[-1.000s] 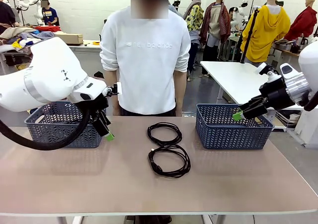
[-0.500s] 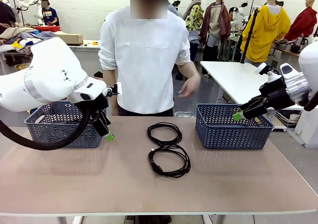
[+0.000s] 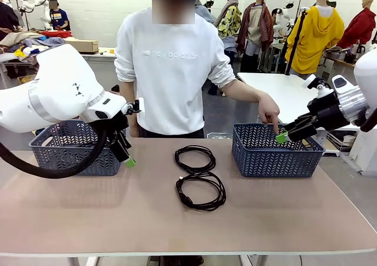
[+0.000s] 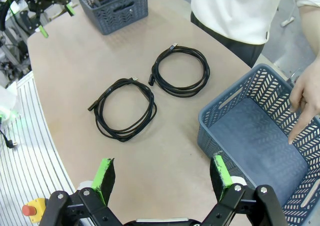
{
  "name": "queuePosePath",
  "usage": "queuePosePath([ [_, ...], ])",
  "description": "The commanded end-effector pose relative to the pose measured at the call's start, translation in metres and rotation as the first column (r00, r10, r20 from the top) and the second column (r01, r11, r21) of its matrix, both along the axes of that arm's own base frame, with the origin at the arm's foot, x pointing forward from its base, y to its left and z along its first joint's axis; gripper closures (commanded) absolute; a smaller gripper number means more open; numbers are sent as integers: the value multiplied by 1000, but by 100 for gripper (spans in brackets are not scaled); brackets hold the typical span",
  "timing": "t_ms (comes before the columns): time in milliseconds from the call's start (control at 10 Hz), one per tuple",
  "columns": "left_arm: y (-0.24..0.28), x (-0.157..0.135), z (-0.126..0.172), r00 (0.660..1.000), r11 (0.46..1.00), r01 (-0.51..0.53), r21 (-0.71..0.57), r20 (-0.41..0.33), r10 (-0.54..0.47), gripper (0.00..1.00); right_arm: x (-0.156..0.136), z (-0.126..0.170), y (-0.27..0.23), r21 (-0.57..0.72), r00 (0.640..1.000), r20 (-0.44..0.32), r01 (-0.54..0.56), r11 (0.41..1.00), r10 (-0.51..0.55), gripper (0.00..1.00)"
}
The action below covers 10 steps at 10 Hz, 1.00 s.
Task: Organize the cables according to human instructions.
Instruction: Pick up a bundle of cables and place it in the basket indicated by the human.
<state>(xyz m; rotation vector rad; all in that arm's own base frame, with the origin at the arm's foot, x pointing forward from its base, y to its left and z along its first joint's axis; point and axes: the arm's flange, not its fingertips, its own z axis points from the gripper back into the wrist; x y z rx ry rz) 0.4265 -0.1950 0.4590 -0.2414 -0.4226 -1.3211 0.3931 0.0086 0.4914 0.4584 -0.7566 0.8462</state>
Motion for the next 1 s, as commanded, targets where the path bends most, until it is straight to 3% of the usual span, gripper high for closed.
queuePosePath([
  [0,0,0,1,1000,1000,0,4,6,0,0,4,-1,0,25,1000,25,-20,1000,19,0],
  [900,0,0,1,1000,1000,0,4,6,0,0,4,-1,0,25,1000,25,-20,1000,19,0],
])
